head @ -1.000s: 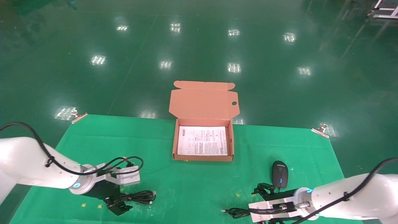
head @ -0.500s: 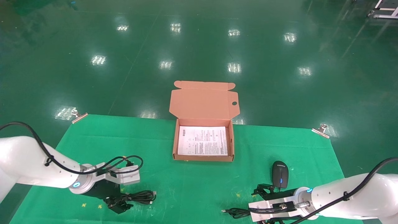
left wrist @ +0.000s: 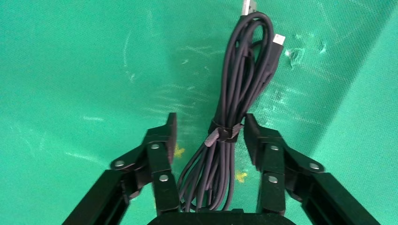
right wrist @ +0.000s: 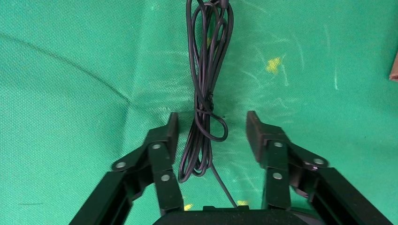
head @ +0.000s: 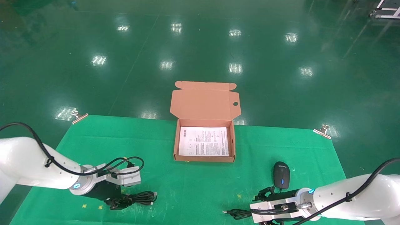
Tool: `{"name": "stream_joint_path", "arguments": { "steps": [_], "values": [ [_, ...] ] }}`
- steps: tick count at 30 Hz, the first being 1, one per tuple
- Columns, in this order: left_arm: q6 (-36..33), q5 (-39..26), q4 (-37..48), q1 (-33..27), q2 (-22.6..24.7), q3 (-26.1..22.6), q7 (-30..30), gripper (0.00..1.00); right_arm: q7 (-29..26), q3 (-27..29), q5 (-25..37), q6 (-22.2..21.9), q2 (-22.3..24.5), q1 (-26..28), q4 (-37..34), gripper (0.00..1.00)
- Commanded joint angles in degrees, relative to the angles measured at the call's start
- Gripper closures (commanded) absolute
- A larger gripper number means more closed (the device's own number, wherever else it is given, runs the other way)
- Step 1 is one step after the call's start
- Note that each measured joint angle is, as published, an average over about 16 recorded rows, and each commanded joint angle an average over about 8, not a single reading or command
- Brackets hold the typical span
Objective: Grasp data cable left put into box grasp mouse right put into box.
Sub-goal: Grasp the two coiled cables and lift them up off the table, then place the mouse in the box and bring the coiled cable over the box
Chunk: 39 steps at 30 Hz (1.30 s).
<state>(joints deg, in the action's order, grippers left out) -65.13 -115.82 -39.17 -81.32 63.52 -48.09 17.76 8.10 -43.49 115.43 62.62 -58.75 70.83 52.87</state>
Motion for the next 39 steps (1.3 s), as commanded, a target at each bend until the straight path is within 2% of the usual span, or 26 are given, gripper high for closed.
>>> {"name": "stream_joint_path", "arguments": {
  "steps": [1, 17, 24, 32, 35, 39],
  "values": [
    [0.0, 0.0, -0.1, 0.0, 0.0, 0.0, 0.0, 1.0, 0.0, 0.0, 0.0, 0.0, 0.0, 0.0, 0.0, 1.0],
    [0.0, 0.1, -0.5, -0.2, -0.4, 0.1, -0.2, 1.0, -0.4, 0.3, -0.3, 0.3, 0.4, 0.3, 0.3, 1.0],
    [1.6, -0.2, -4.4, -1.5, -2.4, 0.8, -2.1, 1.0, -3.9, 3.4, -3.8, 1.2, 4.1, 1.6, 4.3, 1.0],
    [5.5, -1.5, -14.7, -5.2, -4.7, 2.5, -3.2, 1.0, -10.1, 8.8, -6.0, -1.0, 9.2, 6.3, 12.7, 1.0],
    [7.6, -2.4, -17.7, -6.3, -4.4, 3.1, -2.9, 1.0, -11.0, 10.1, -5.6, -2.8, 8.7, 8.9, 14.5, 1.0],
    [10.9, -4.2, -19.0, -7.7, -2.7, 3.5, -2.5, 1.0, -10.2, 11.1, -5.5, -5.7, 5.4, 12.7, 13.5, 1.0]
  ]
}}
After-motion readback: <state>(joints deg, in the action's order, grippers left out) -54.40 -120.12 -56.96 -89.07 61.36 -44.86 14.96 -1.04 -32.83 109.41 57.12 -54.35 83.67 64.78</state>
